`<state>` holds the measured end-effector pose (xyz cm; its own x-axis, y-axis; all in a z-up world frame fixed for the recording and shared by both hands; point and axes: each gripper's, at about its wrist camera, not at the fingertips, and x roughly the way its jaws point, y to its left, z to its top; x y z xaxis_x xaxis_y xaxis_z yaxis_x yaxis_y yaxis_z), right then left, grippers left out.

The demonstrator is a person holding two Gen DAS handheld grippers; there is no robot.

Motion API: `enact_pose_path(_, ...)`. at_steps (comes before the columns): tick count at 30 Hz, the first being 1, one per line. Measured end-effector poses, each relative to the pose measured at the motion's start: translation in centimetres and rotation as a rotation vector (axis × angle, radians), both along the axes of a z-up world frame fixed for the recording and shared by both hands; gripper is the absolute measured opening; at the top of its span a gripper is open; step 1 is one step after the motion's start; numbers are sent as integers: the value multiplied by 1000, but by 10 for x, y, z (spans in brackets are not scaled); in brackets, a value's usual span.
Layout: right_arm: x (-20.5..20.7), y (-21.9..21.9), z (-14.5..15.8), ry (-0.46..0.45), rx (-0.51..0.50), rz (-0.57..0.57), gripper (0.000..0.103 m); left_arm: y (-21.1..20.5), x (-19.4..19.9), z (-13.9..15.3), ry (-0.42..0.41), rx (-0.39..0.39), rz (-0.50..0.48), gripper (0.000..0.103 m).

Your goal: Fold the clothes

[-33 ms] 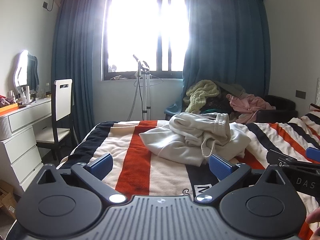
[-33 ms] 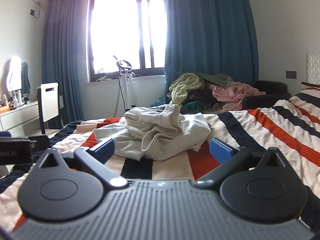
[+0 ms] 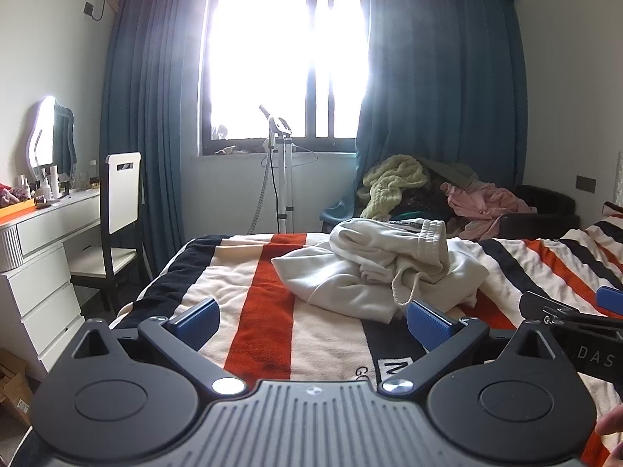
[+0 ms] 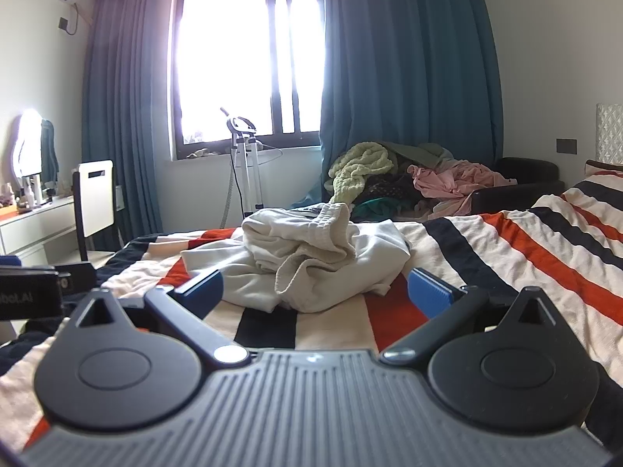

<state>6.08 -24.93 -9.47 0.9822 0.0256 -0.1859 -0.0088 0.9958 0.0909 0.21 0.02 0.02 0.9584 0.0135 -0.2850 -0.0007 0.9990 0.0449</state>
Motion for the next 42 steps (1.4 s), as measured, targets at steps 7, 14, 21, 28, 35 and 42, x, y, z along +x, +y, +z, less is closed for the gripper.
enact_pose_path(7, 1, 1, 0, 4, -11, -4, 103, 1, 5, 3, 46, 4, 4, 103)
enact_pose_path(14, 3, -1, -3, 11, -10, 0, 103, 4, -3, -3, 25, 2, 8, 103)
enact_pose_path(21, 0, 2, 0, 0, -5, -7, 103, 4, -3, -5, 19, 1, 13, 103)
enact_pose_path(28, -1, -3, 0, -2, 21, -36, 103, 1, -3, -8, 14, 15, 9, 103)
enact_pose_path(35, -2, -5, 2, -19, 73, -1, 75, -7, 4, -25, -4, 72, 6, 103)
enact_pose_path(42, 2, -7, 16, -78, 85, -51, 64, -8, 10, -32, 1, 80, 12, 103)
